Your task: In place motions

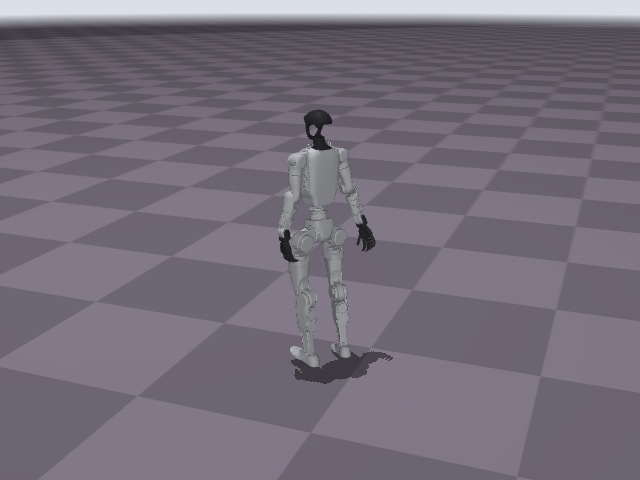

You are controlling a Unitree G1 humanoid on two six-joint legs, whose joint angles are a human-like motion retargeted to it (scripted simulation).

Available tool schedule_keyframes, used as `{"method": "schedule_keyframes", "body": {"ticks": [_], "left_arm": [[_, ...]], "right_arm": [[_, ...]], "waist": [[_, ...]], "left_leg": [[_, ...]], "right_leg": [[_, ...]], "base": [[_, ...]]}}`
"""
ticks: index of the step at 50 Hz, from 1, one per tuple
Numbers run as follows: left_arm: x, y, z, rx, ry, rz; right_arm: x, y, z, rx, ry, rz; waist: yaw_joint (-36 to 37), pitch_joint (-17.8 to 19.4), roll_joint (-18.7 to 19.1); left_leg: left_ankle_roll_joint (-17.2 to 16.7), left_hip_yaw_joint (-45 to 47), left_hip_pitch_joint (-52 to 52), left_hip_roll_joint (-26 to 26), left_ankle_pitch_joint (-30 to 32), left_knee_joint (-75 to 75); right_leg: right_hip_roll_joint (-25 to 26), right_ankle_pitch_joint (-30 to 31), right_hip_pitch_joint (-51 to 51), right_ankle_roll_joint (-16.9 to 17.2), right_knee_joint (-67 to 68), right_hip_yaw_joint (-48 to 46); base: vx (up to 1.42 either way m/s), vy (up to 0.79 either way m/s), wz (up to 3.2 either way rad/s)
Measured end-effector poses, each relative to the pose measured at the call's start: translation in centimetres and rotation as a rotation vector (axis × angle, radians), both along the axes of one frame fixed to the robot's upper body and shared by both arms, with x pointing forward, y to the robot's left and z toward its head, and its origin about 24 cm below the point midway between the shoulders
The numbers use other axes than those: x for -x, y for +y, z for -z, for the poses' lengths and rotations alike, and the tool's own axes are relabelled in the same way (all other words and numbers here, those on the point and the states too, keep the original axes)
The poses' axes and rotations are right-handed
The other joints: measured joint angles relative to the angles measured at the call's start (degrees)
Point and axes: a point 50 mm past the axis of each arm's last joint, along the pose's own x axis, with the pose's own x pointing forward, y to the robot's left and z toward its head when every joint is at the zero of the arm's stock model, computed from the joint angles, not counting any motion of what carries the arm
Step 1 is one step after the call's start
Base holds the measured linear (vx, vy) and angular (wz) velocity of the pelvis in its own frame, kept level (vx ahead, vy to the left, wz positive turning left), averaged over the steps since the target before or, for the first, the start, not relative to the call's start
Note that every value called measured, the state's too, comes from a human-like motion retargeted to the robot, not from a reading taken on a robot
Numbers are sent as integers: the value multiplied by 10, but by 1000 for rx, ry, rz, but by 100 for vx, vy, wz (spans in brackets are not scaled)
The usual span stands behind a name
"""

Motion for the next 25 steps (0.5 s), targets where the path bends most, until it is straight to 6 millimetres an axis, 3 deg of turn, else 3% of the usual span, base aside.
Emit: {"method": "schedule_keyframes", "body": {"ticks": [8, 16, 20, 25], "left_arm": [[6, 29, -6, -44, 58, -73], [26, 31, -7, -17, 121, -313], [39, 29, -7, -5, 150, -372], [58, 26, -8, -27, 210, -353]], "right_arm": [[-70, -18, 7, -51, -298, -156], [-120, -50, -6, 65, -446, -282], [-126, -61, -11, 112, -488, -255], [-103, -74, -15, 172, -451, -204]], "waist": [[-24, 30, 0], [-23, 47, 10], [-34, 71, 20], [-32, 76, 13]], "left_leg": [[0, 17, -2, 12, 6, -3], [-10, 84, -26, 42, 4, -15], [-19, 95, -24, 54, 8, -15], [-33, 89, -20, 46, 10, -12]], "right_leg": [[8, 12, -33, -3, 22, 42], [36, 50, -122, 3, 75, 162], [25, 31, -117, -6, 77, 156], [-21, 41, -82, 17, 44, 58]], "base": [[-16, 3, -38], [-20, 6, -84], [-5, -6, -14], [17, -14, 22]]}}
